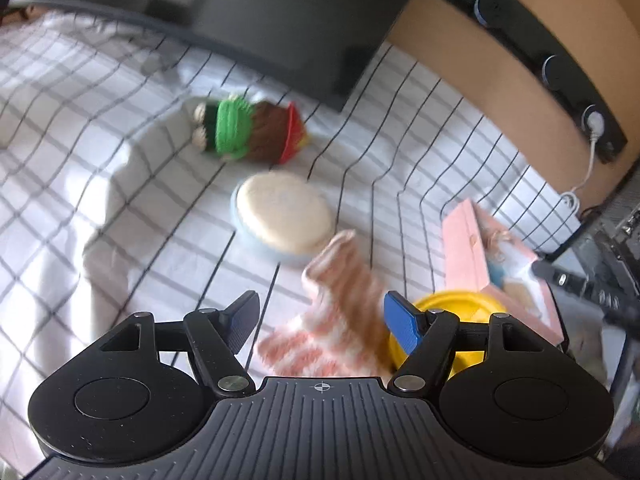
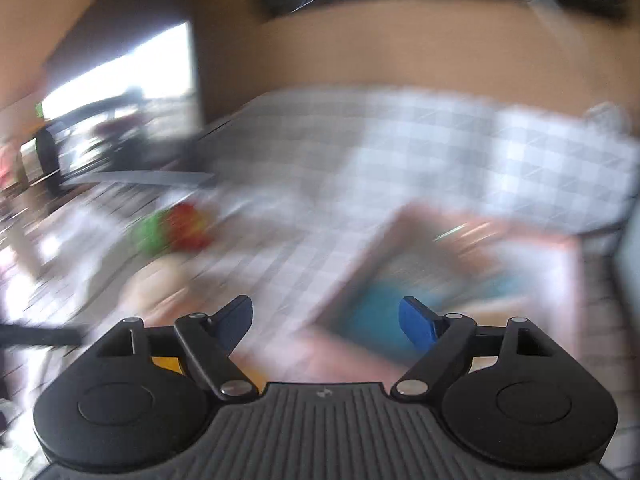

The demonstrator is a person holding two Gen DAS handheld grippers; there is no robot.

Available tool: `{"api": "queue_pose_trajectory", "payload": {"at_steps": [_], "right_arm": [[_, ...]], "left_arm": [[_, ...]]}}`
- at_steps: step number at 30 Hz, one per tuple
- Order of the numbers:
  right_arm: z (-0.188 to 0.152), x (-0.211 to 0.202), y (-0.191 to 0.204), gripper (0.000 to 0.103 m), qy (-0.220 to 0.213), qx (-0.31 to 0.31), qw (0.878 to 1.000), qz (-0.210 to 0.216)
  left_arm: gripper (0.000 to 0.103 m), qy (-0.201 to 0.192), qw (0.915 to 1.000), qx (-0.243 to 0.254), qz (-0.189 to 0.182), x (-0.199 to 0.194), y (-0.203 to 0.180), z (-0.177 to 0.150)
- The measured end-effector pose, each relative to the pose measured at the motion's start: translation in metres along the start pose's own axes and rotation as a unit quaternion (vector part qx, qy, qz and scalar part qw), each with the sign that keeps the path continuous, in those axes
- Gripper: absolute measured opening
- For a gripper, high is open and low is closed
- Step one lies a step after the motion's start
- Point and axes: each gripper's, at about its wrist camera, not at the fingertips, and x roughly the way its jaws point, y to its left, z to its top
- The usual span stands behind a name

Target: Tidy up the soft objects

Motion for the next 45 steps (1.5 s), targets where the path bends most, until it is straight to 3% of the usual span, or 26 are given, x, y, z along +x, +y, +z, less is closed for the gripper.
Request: {"api": "queue_pose_trajectory", "payload": {"at_steps": [5, 7, 10, 12, 15, 20, 21, 24, 27, 29, 33, 38, 40, 42, 44, 45], "right_arm": [[-0.025, 0.023, 0.047, 0.078, 0.033, 0.004, 0.997, 0.073], [-0.026, 0.019, 0.056, 0.043, 0.034, -0.001, 0.995, 0.095], [-0.028, 0.001, 0.062, 0.036, 0.026, -0.019, 0.994, 0.103], [-0.030, -0.012, 0.065, 0.038, 0.016, -0.034, 0.995, 0.089], [-0.039, -0.024, 0.077, 0.073, -0.002, -0.079, 0.995, 0.054], [-0.048, -0.010, 0.090, 0.076, 0.005, -0.101, 0.994, 0.035], [-0.050, -0.004, 0.091, 0.074, 0.009, -0.102, 0.994, 0.027], [-0.054, 0.016, 0.086, 0.035, 0.040, -0.090, 0.995, 0.005], [-0.050, 0.001, 0.077, 0.019, 0.028, -0.080, 0.996, -0.007], [-0.047, -0.025, 0.069, 0.019, 0.008, -0.080, 0.997, -0.010], [-0.050, -0.078, 0.047, 0.019, -0.030, -0.084, 0.994, -0.063], [-0.078, -0.100, 0.020, 0.020, -0.020, -0.099, 0.982, -0.158], [-0.093, -0.093, 0.007, 0.020, 0.008, -0.077, 0.983, -0.168], [-0.104, -0.085, -0.002, 0.021, 0.030, -0.056, 0.984, -0.168], [-0.110, -0.082, -0.007, 0.031, 0.038, -0.036, 0.984, -0.168], [-0.111, -0.083, -0.007, 0.038, 0.036, -0.031, 0.985, -0.164]], "left_arm": [[0.074, 0.029, 0.9995, -0.005, -0.011, 0.007, 0.003, -0.012], [0.074, 0.035, 0.9993, 0.002, -0.015, 0.008, -0.003, -0.015], [0.074, 0.036, 0.9992, 0.006, -0.018, 0.009, -0.004, -0.019], [0.074, 0.037, 0.9992, 0.006, -0.016, 0.009, -0.003, -0.020], [0.073, 0.039, 0.9992, 0.003, -0.014, 0.012, -0.001, -0.019], [0.073, 0.046, 0.9988, 0.007, -0.018, 0.015, -0.004, -0.017], [0.073, 0.047, 0.9987, 0.009, -0.020, 0.015, -0.005, -0.018], [0.073, 0.046, 0.9987, 0.008, -0.020, 0.012, -0.004, -0.019], [0.073, 0.039, 0.9991, 0.006, -0.018, 0.008, -0.002, -0.017], [0.073, 0.033, 0.9992, 0.008, -0.019, 0.006, -0.001, -0.014], [0.073, 0.033, 0.9991, 0.015, -0.022, 0.012, -0.004, -0.008], [0.073, 0.043, 0.9984, 0.025, -0.024, 0.030, -0.010, -0.002], [0.066, 0.052, 0.9981, 0.028, -0.020, 0.040, -0.013, -0.003], [0.034, 0.062, 0.9974, 0.034, -0.018, 0.051, -0.015, -0.004], [0.022, 0.068, 0.9966, 0.041, -0.018, 0.060, -0.018, -0.005], [0.021, 0.073, 0.9961, 0.047, -0.018, 0.065, -0.020, -0.006]]}}
